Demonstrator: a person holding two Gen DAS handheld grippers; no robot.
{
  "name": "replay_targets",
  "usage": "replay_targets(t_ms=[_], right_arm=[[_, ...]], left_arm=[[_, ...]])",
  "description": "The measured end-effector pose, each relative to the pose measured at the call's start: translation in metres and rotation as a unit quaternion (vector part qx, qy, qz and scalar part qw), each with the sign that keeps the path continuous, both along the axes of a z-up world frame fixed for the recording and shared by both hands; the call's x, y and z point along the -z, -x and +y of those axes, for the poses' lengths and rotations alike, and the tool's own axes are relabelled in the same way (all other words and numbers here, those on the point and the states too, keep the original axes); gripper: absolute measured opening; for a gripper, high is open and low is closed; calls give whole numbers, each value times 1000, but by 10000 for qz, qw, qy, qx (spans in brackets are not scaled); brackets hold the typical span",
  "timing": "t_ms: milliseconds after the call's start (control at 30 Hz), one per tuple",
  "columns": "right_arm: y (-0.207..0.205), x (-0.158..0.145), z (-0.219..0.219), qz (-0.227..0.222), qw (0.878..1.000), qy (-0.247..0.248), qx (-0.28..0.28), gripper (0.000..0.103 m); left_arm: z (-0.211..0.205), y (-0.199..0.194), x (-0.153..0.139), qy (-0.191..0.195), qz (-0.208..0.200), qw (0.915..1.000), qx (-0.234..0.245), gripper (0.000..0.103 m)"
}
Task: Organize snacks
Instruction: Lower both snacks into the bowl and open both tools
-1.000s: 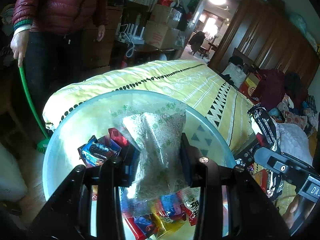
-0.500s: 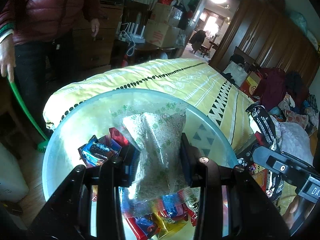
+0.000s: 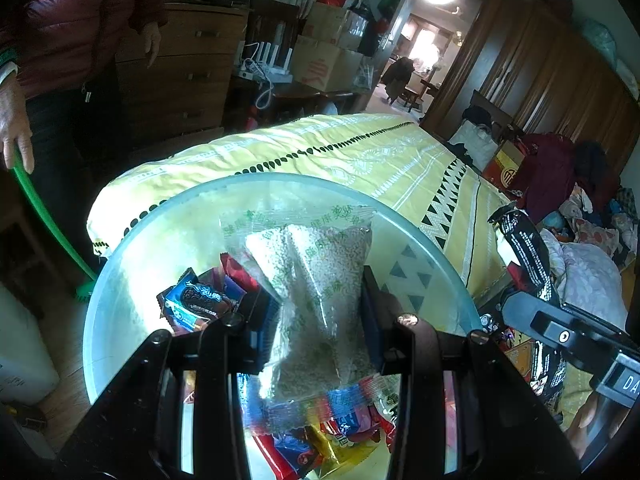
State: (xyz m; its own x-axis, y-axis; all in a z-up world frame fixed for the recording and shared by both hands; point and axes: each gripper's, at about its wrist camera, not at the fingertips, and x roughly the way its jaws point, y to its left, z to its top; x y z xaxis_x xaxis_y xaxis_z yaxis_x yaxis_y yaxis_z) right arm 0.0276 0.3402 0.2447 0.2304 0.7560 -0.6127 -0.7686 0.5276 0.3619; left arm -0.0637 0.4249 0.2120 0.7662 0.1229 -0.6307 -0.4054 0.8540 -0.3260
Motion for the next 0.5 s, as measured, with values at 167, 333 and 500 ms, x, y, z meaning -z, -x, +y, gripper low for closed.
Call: replay_targets(t_ms=[167, 333, 500], right_arm=[[0, 0, 0, -4, 10000, 0, -3, 25], [2, 2, 3, 3, 10000, -1, -10, 26], [2, 4, 4, 9, 10000, 2, -6, 26]], left_arm=[[0, 0, 0, 1, 2, 10000, -2, 37], [1, 0, 2, 3, 15, 10000, -4, 37], [1, 1, 4, 7, 28, 10000, -3, 37]])
